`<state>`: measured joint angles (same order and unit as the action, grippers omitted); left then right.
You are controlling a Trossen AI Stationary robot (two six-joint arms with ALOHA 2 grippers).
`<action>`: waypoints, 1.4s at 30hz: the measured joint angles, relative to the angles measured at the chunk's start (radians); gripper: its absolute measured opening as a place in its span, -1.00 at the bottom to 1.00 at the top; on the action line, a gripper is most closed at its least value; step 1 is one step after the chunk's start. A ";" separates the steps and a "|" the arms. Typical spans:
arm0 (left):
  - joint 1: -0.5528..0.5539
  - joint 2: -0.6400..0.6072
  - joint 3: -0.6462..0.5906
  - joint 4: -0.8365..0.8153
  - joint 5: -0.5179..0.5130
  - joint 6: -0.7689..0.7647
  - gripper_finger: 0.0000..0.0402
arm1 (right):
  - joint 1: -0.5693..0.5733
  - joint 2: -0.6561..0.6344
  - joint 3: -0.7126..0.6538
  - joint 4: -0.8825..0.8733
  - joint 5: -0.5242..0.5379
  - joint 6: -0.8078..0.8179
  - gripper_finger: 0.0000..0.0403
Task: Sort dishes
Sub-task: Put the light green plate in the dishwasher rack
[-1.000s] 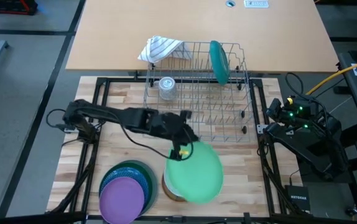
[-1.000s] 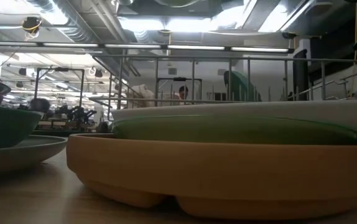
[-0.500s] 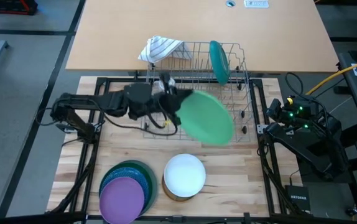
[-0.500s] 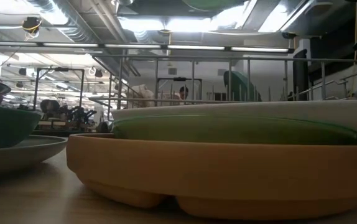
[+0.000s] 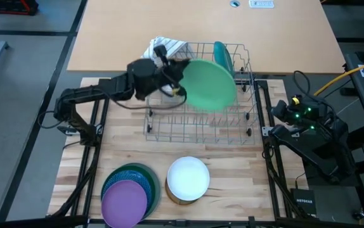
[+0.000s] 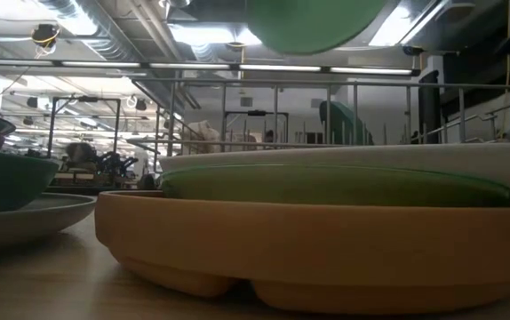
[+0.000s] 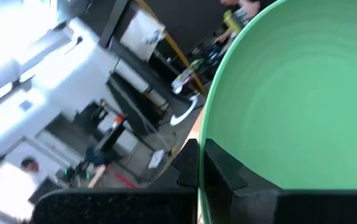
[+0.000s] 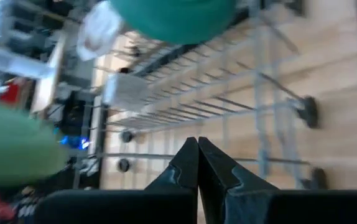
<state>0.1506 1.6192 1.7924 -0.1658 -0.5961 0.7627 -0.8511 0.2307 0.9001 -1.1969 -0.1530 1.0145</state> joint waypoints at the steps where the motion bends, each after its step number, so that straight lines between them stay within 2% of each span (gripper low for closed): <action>1: 0.022 0.000 -0.003 -0.009 0.014 -0.024 -1.00 | 0.000 0.000 0.000 0.028 -0.020 -0.010 -0.98; 8: 0.152 0.000 -0.004 -0.179 0.189 -0.269 -1.00 | 0.000 0.000 0.000 0.258 -0.177 -0.153 -0.98; 13: 0.211 0.000 -0.004 -0.308 0.316 -0.391 -1.00 | 0.000 0.001 0.000 0.386 -0.328 -0.241 -0.98; 19: 0.244 0.000 -0.004 -0.364 0.487 -0.436 -1.00 | 0.000 0.022 0.000 0.516 -0.490 -0.286 -0.98; 26: 0.245 0.000 -0.004 -0.371 0.569 -0.441 -1.00 | 0.000 0.120 0.000 0.629 -0.565 -0.337 -0.97; 29: 0.245 0.000 -0.004 -0.375 0.608 -0.451 -1.00 | 0.000 0.183 0.001 0.683 -0.566 -0.426 -0.87; 34: 0.245 0.000 -0.004 -0.387 0.629 -0.506 -1.00 | 0.000 0.313 0.001 0.815 -0.572 -0.551 -0.56; 38: 0.250 0.000 -0.004 -0.448 0.629 -0.570 -1.00 | 0.000 0.396 0.000 0.898 -0.662 -0.732 -0.36; 42: 0.267 0.000 -0.004 -0.546 0.630 -0.671 -1.00 | 0.001 0.453 0.000 0.926 -0.745 -0.899 -0.29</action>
<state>0.4174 1.6192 1.7882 -0.7116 0.0344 0.0921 -0.8501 0.6837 0.9005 -0.2707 -0.8979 0.1158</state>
